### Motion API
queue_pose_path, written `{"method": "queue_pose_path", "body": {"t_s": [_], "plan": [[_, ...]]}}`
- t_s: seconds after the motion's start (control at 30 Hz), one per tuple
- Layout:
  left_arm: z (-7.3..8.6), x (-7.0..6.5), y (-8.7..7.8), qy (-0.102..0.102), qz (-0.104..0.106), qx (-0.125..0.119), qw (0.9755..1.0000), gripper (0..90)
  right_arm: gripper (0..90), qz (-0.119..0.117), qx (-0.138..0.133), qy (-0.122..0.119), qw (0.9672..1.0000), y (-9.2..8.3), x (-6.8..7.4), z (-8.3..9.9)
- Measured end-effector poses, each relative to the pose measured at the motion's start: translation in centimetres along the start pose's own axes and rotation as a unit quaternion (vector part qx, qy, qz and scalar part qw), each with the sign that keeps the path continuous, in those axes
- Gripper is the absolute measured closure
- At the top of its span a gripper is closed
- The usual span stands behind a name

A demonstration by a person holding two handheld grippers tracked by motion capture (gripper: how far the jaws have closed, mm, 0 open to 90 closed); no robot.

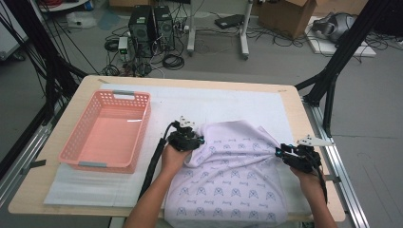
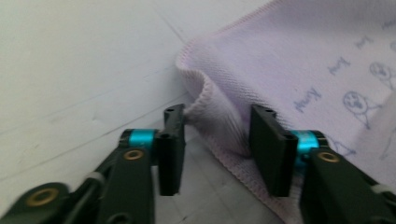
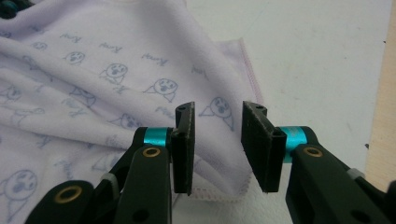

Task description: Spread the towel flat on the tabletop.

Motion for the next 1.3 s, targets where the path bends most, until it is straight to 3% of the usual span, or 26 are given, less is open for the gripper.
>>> {"method": "queue_pose_path", "body": {"t_s": [0.07,0.13,0.23,0.3,0.4,0.53,0.6,0.67,0.7,0.77,0.87,0.9,1.03,1.07,1.1,1.17,1.2,1.23,1.3], "plan": [[0.0,-0.6,0.1,0.031,0.004,0.002,0.9995,72.9,64.6,-0.001,-0.001,0.005,1.0,0.1,-0.1,0.0],[-0.1,-0.7,0.1,0.034,0.009,0.005,0.9994,79.3,64.6,-0.002,-0.003,0.008,1.0,0.1,-0.2,-0.1],[-0.1,0.1,-0.2,-0.001,0.019,0.008,0.9998,81.8,64.7,-0.005,-0.006,0.016,0.9998,0.2,-0.4,-0.1],[-0.3,1.6,-0.9,-0.026,-0.008,-0.003,0.9996,81.9,64.7,-0.007,-0.008,0.023,0.9997,0.2,-0.6,-0.1],[-0.5,4.0,-2.2,-0.061,-0.048,-0.027,0.9967,82.0,64.6,-0.009,-0.009,0.029,0.9995,0.2,-0.8,-0.2],[-0.1,6.2,-3.2,-0.085,-0.084,-0.033,0.9923,81.6,64.2,-0.009,-0.009,0.03,0.9995,0.5,-0.9,-0.4],[0.0,6.4,-3.4,-0.103,-0.08,-0.041,0.9906,77.2,63.2,-0.009,-0.009,0.031,0.9994,0.7,-1.0,-0.6],[0.0,6.3,-3.5,-0.116,-0.069,-0.047,0.9897,56.3,61.3,-0.008,-0.01,0.031,0.9994,0.9,-1.2,-0.9],[0.1,6.0,-3.5,-0.116,-0.055,-0.047,0.9906,52.9,60.3,-0.008,-0.011,0.03,0.9995,1.0,-1.3,-1.1],[0.4,5.5,-3.5,-0.104,-0.046,-0.042,0.9926,48.6,57.5,-0.003,-0.012,0.028,0.9995,1.4,-1.6,-1.7],[1.0,5.0,-3.1,-0.107,-0.027,-0.025,0.9935,46.0,55.8,-0.003,-0.013,0.029,0.9995,2.0,-2.0,-2.8],[1.4,4.9,-3.0,-0.107,-0.025,-0.014,0.9938,45.6,55.8,-0.001,-0.009,0.028,0.9996,2.3,-2.1,-3.1],[1.6,4.5,-2.8,-0.104,-0.029,-0.017,0.994,44.2,56.5,-0.001,0.0,0.024,0.9997,4.3,-2.8,-5.0],[1.6,4.3,-2.8,-0.096,-0.028,-0.014,0.9949,47.4,56.7,0.0,0.003,0.024,0.9997,4.7,-3.0,-5.3],[1.7,4.1,-2.7,-0.083,-0.03,-0.006,0.9961,56.5,57.4,-0.003,0.01,0.027,0.9996,5.4,-3.1,-5.6],[1.7,3.9,-2.7,-0.057,-0.06,-0.002,0.9965,69.1,58.3,-0.007,0.016,0.028,0.9995,6.8,-3.2,-6.2],[1.7,4.0,-2.8,-0.057,-0.064,0.0,0.9963,78.2,58.5,-0.011,0.02,0.026,0.9994,7.6,-3.2,-6.5],[1.8,4.3,-2.9,-0.072,-0.058,0.0,0.9957,83.9,58.9,-0.01,0.028,0.023,0.9993,8.4,-3.1,-6.8],[1.8,4.5,-3.2,-0.081,-0.056,0.002,0.9951,86.8,59.6,-0.017,0.034,0.02,0.9991,9.9,-2.8,-7.2]]}}
Point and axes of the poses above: each handheld gripper's, and its own axes: y roughly forward along the jaws, z roughly out of its underside, x roughly to its left, the point moved 5 cm from there along y, roughly forward along the jaws, and after that the axes turned 2 degrees about x, right-handed, at the moved point
